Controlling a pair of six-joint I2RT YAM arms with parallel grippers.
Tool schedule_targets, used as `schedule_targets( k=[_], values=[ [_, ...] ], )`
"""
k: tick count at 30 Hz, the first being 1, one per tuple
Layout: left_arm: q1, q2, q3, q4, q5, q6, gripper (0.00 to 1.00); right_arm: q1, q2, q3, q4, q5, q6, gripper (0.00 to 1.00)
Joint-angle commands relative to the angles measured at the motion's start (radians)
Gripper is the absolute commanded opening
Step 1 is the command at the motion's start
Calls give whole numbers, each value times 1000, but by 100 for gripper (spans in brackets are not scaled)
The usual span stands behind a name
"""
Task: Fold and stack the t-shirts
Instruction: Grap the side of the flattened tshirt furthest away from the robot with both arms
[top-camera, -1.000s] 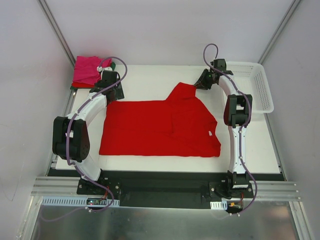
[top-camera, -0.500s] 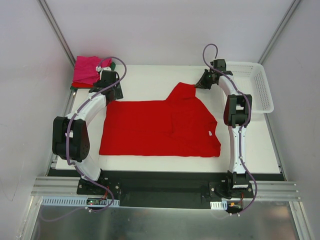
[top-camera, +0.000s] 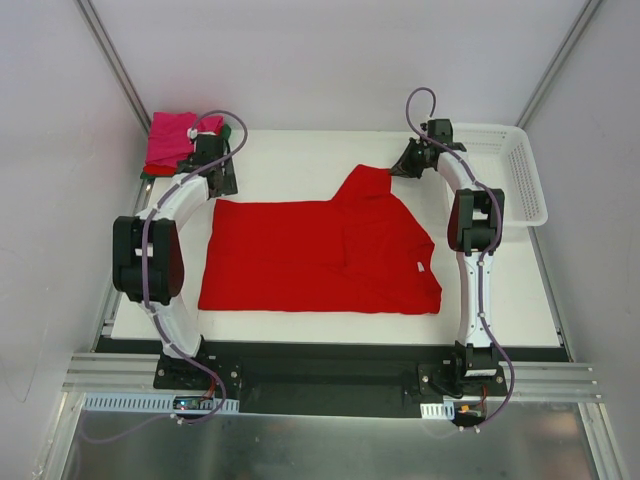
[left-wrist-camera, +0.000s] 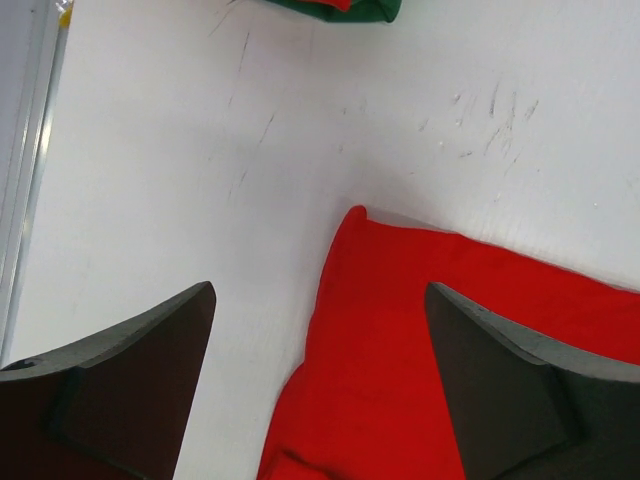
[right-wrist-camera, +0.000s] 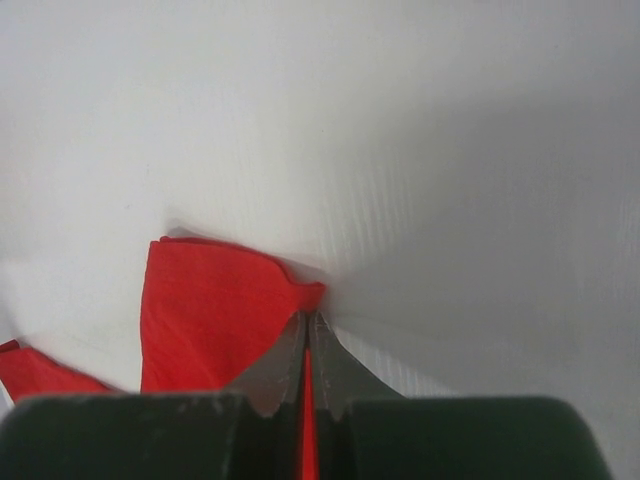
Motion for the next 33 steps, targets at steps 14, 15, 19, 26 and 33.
schedule_targets(
  k=[14,15,19,26,33],
  values=[
    [84,228,195,-52,130,80,68,-21,-16,-27,-12,-43,12,1],
    [84,231,195,-52,141,72,67,-21,-16,-29,-12,-43,12,1],
    [107,248,199,-52,208,47,65,-22,-16,-29,-12,-43,12,1],
    [110,273,207,-50,259,26,51,-24,-19,-37,-11,-43,12,1],
    [110,276,207,-52,284,17,29,-27,-19,-37,-8,-43,12,1]
  ],
)
